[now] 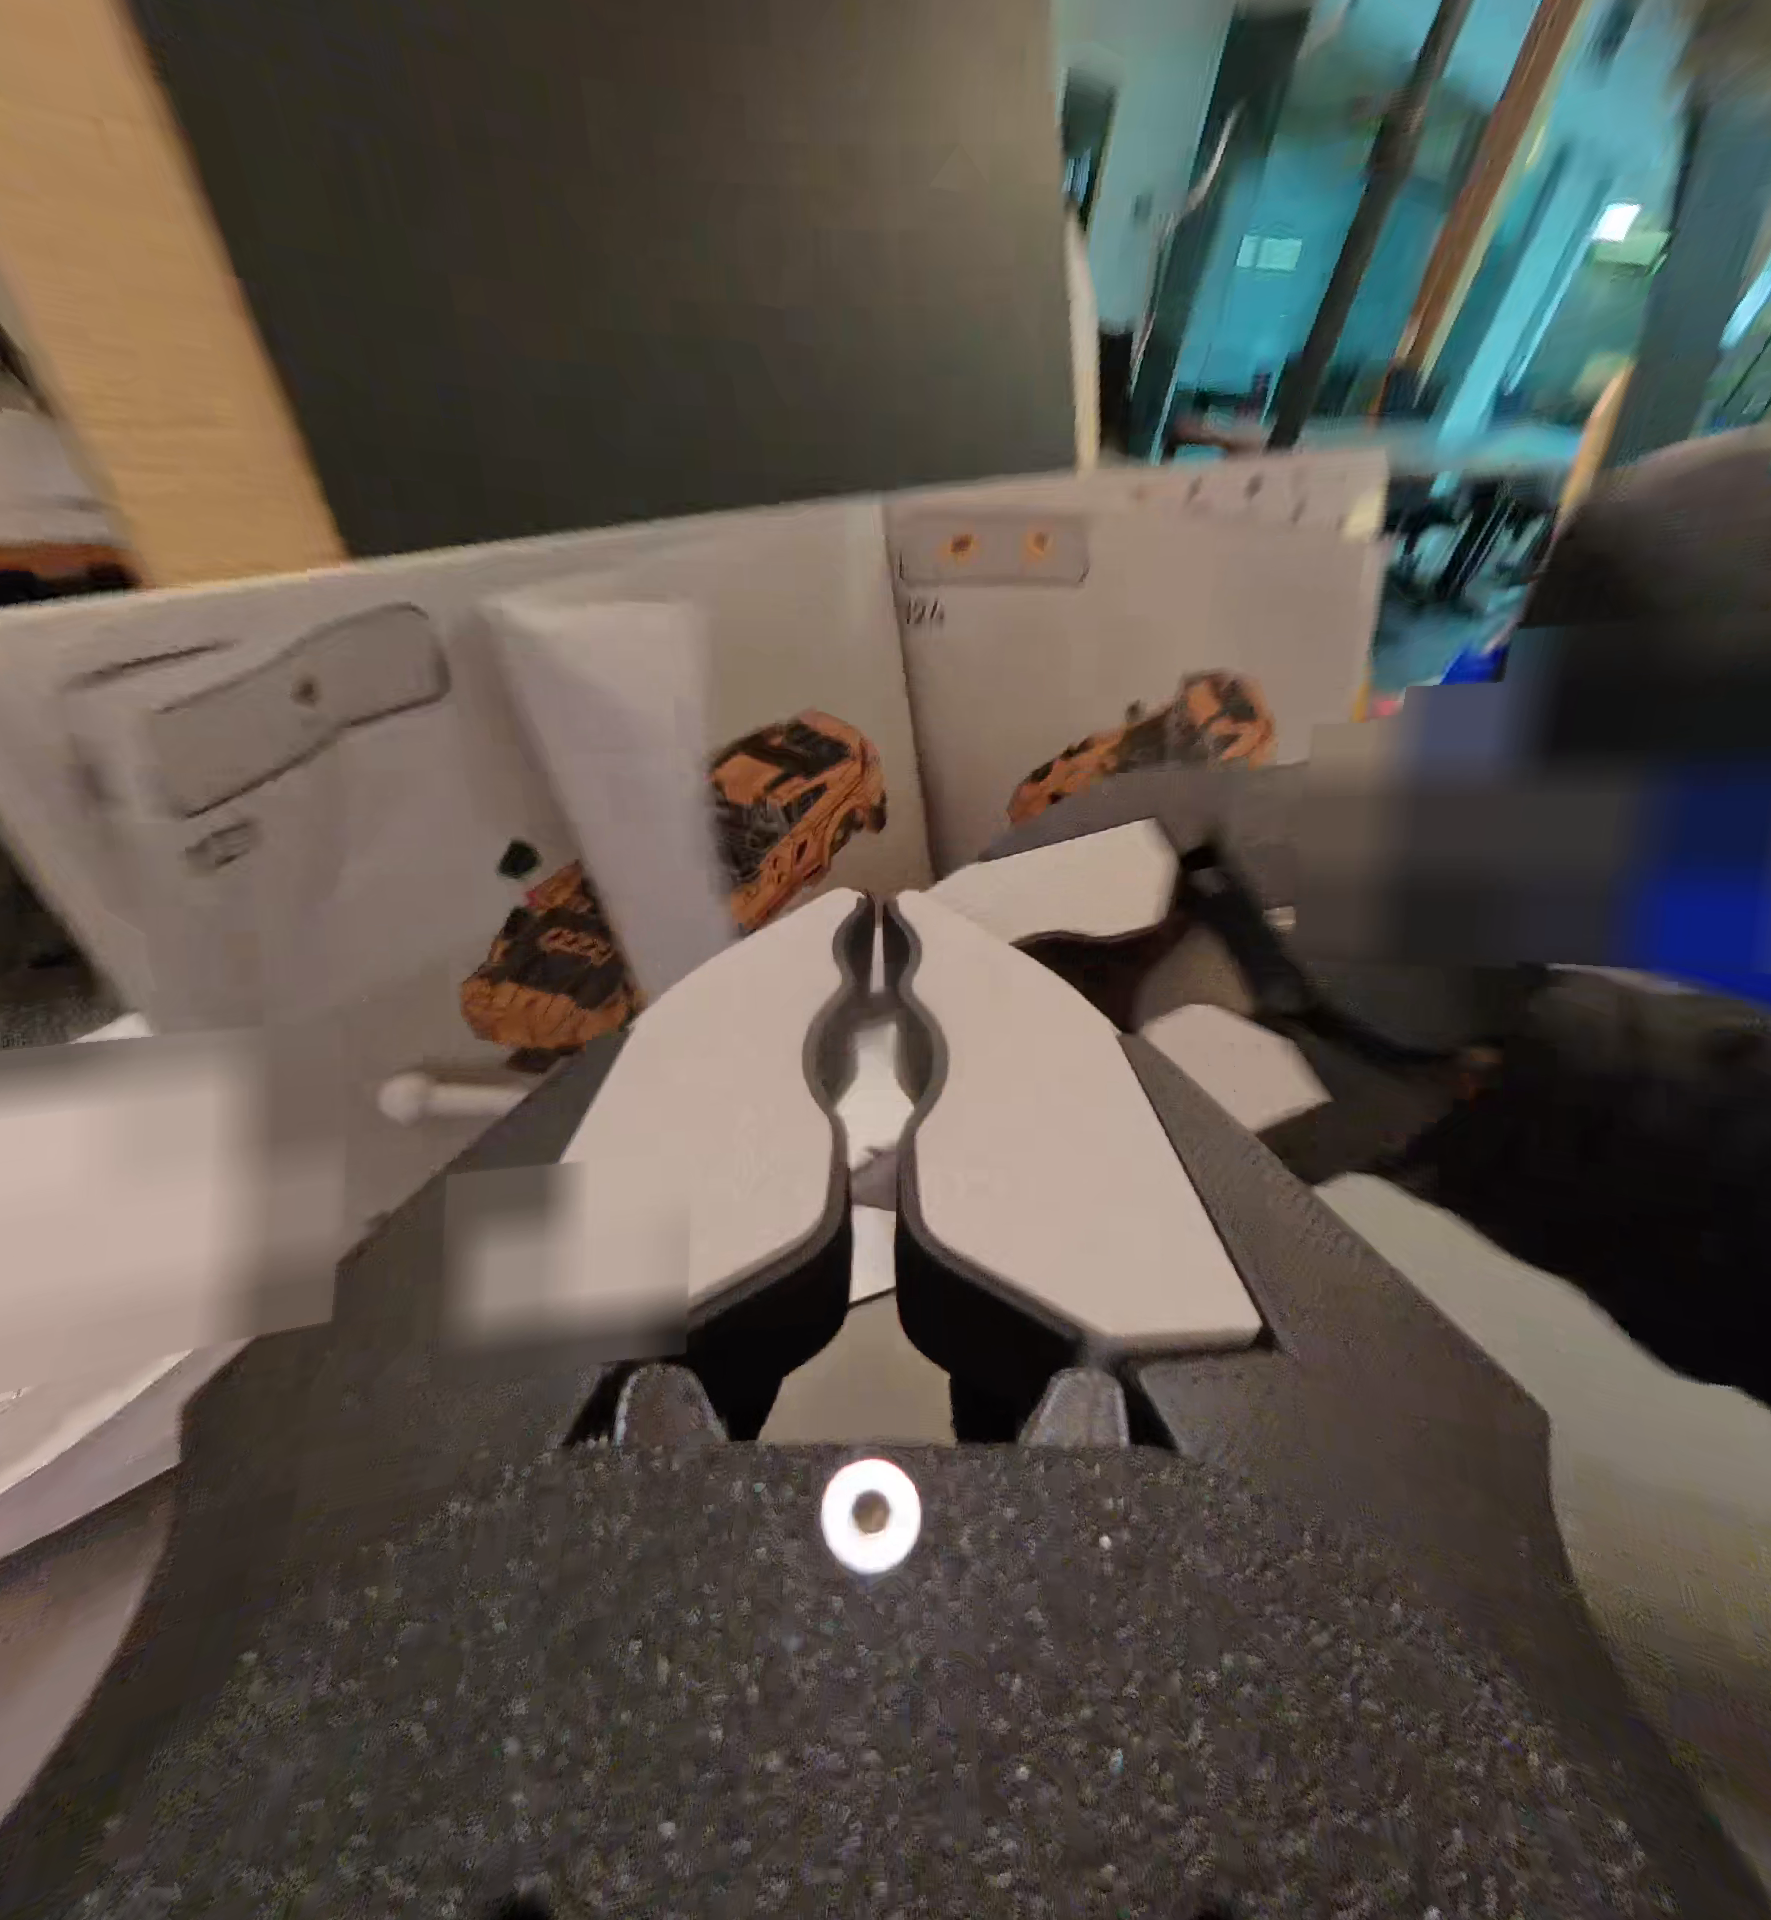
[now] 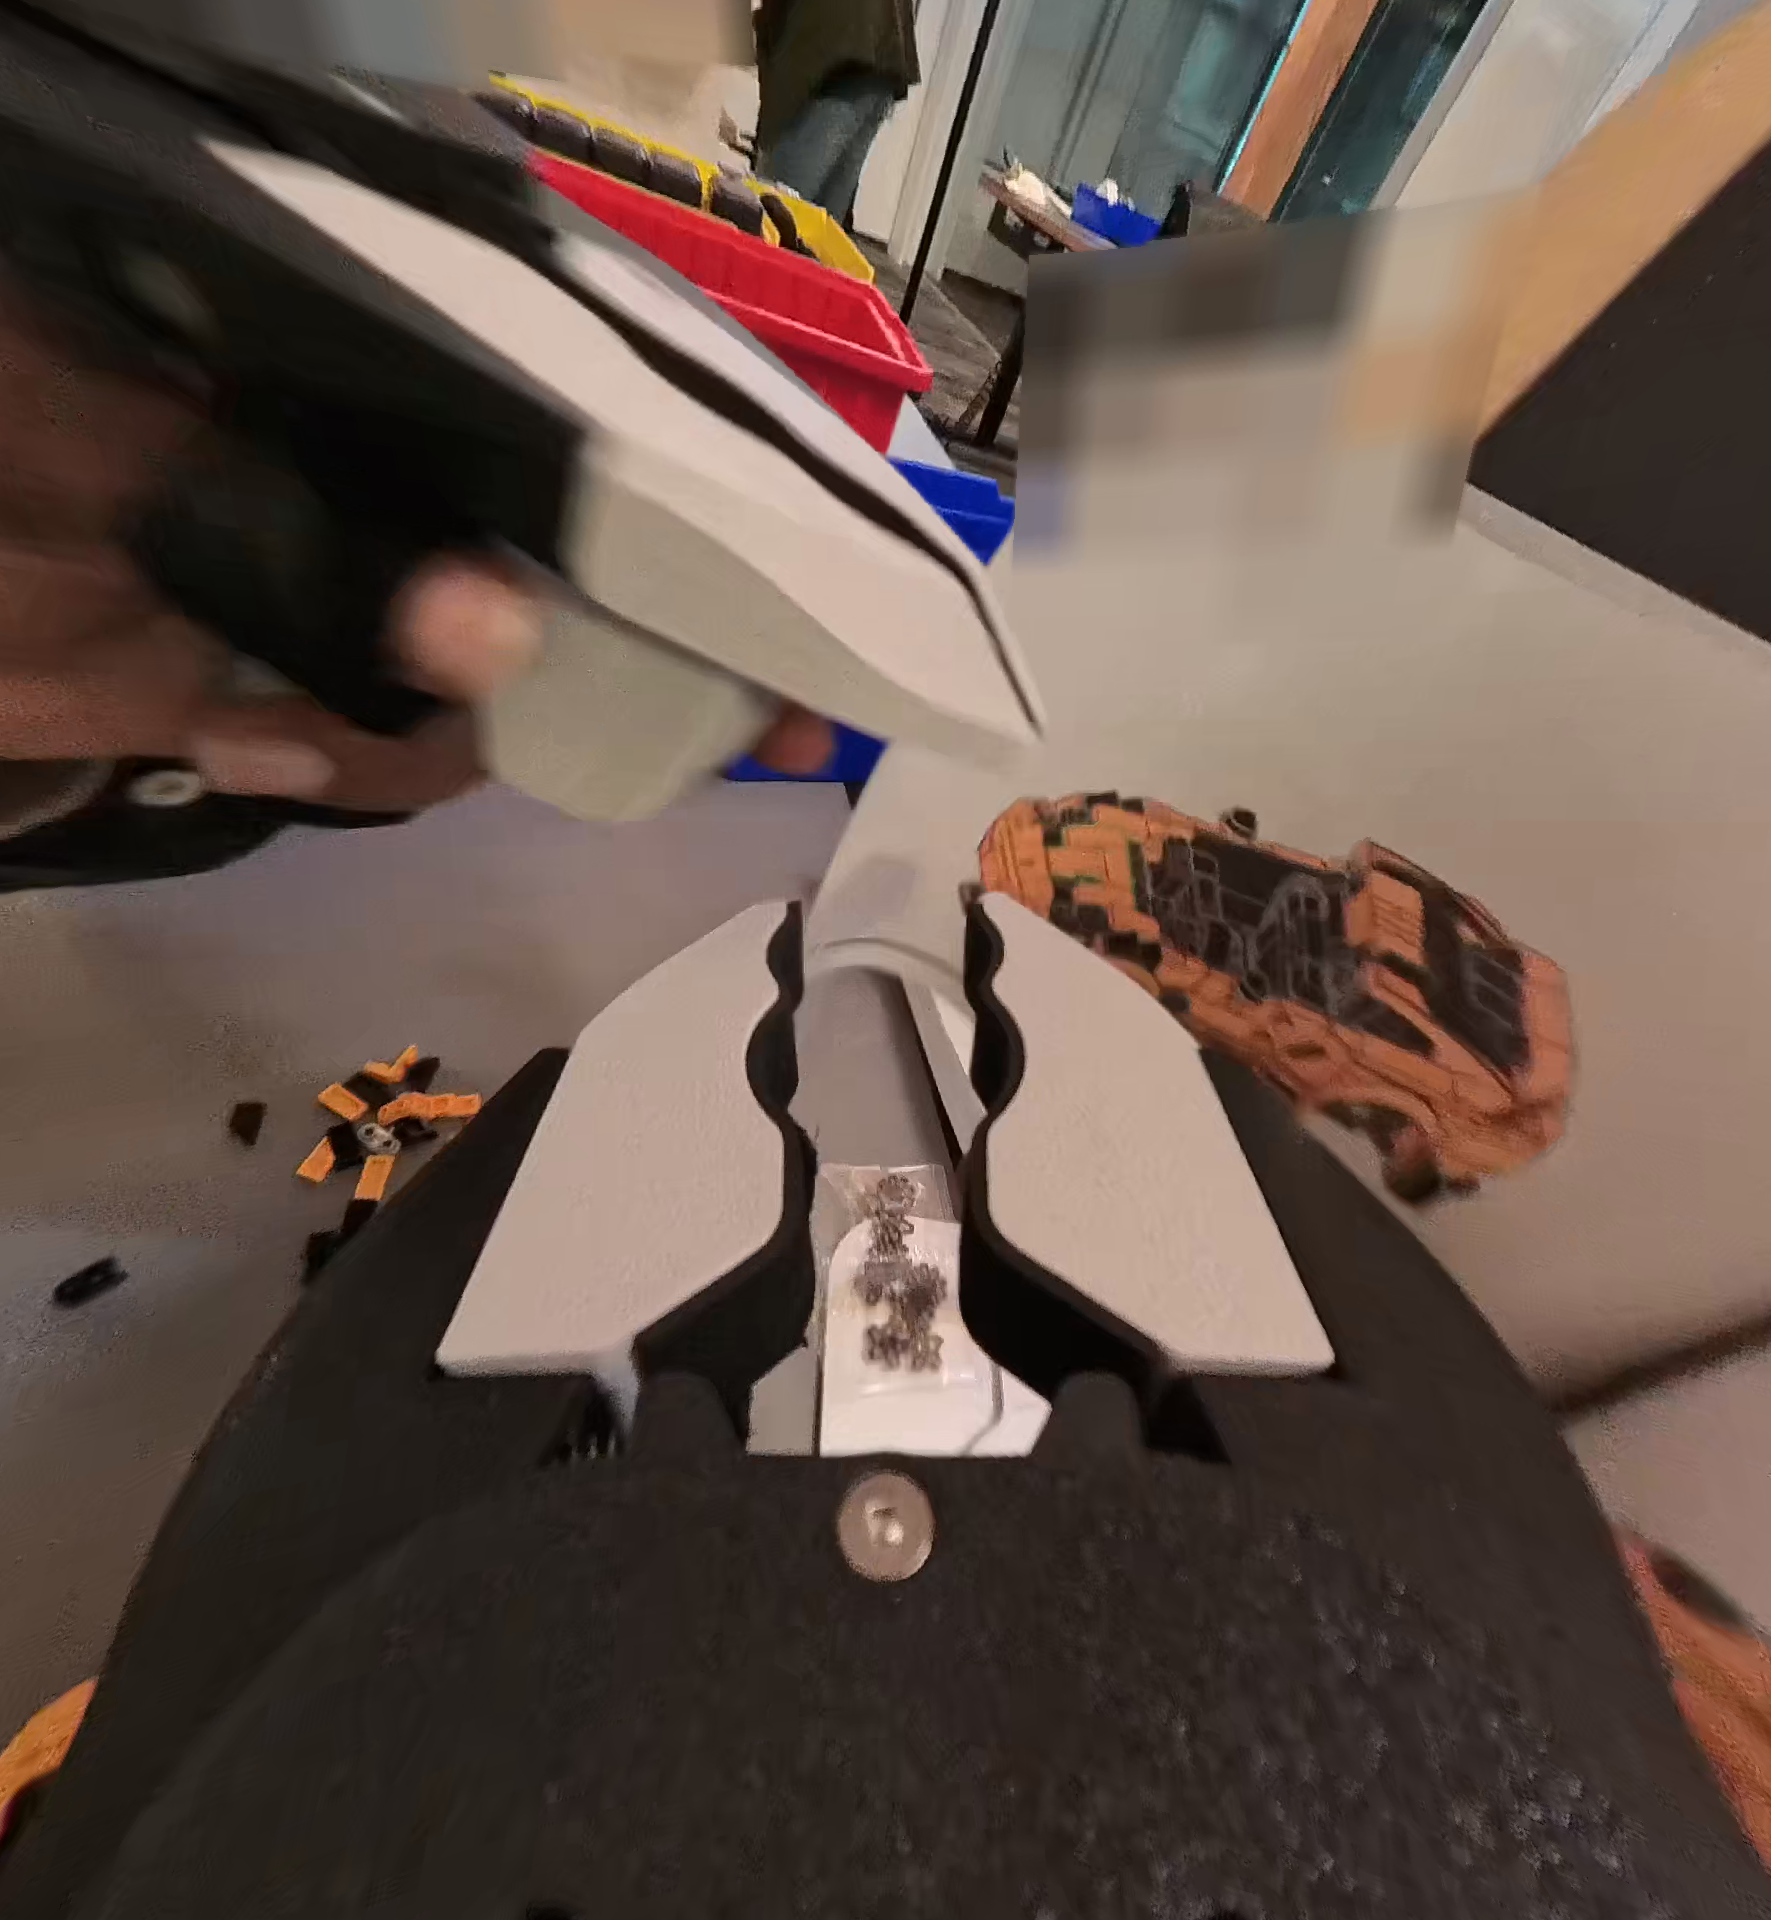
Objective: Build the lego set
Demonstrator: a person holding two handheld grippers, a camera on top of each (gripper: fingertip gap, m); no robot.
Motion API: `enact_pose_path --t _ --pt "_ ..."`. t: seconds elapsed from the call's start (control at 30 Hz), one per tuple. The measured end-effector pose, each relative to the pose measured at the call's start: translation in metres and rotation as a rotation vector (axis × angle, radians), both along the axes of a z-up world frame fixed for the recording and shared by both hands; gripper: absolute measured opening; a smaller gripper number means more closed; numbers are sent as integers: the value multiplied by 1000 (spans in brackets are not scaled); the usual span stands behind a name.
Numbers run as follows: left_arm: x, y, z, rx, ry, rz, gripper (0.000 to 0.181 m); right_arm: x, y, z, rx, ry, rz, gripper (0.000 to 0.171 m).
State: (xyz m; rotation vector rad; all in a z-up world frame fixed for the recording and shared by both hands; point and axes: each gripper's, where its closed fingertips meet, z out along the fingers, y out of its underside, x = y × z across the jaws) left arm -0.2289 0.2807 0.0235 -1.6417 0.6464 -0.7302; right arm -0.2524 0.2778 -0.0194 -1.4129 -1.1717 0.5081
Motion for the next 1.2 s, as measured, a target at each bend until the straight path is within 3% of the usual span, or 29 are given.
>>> enact_pose_path --t 0.03,0.17,0.33,0.5,0.57,0.67,0.8,0.93,1.07,1.2 --pt "9 10 -9 -35 45 -2 1 10 -3 1 1 8 -3 30" --pt "11 41 -24 -12 196 99 0 58 -9 7 15 15 -64 32" --pt "-14 57 -28 96 418 278 6 132 44 -4 19 -133 -377 30" --pt "-21 36 18 344 547 377 7 171 72 -5 153 -252 -537 23" --pt "2 26 23 443 695 336 5 179 79 -7 165 -263 -581 21" --pt "57 18 -4 446 834 140 4 184 83 -6 222 -274 -623 14" --pt "83 46 -50 399 1013 84 4 196 87 -3 271 -283 -674 16" --pt "78 66 -57 429 1054 134 0 226 93 5 251 -187 -738 37" --pt "78 66 -57 424 1021 121 0 260 105 15 139 12 -783 83" --pt "73 67 -57 435 1017 114 0 264 117 9 -85 164 -620 97"
